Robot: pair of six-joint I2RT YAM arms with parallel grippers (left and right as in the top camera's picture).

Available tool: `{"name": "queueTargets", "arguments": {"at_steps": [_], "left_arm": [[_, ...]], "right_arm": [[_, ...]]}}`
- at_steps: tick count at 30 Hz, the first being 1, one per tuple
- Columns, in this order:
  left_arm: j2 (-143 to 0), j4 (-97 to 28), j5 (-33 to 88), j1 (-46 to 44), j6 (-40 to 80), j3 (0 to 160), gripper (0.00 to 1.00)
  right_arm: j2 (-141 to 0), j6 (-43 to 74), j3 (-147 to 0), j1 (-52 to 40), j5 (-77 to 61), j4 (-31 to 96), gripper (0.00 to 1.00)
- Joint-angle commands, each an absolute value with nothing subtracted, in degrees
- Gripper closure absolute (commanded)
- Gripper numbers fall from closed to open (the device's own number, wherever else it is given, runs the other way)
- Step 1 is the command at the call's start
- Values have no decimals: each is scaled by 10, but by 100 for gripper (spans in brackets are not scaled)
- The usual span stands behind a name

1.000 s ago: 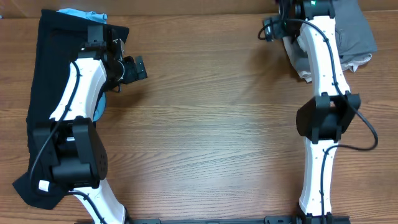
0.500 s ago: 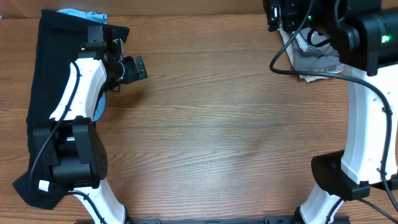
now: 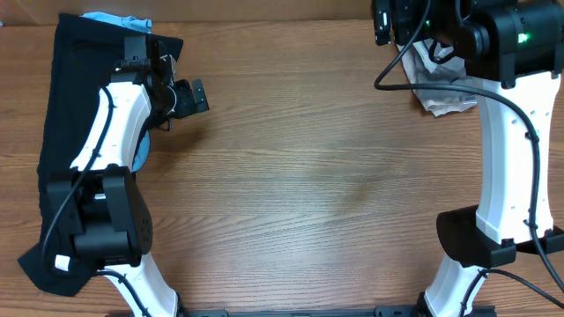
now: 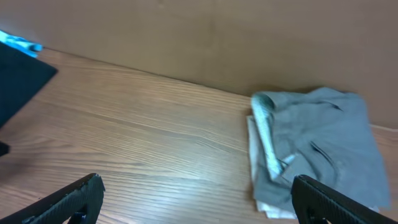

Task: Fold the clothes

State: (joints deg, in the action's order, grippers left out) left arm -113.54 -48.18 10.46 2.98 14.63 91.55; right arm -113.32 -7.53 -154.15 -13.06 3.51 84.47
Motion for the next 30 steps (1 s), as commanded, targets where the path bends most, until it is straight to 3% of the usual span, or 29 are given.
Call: {"name": "queueTargets", "arguments": {"at_steps": [1,12,30], "left_arm": [[-1134,-481,105,26,143,920,0],[-1134,-481,103,26,143,920,0],[-1134,-480,100,26,143,920,0]], "right_arm": [[-1111,-82,-1545,-145,67,863,0],[-975,-89,-1419,-130,-47,620,0],[-541,-19,-724,-85,-57,321,0]]}}
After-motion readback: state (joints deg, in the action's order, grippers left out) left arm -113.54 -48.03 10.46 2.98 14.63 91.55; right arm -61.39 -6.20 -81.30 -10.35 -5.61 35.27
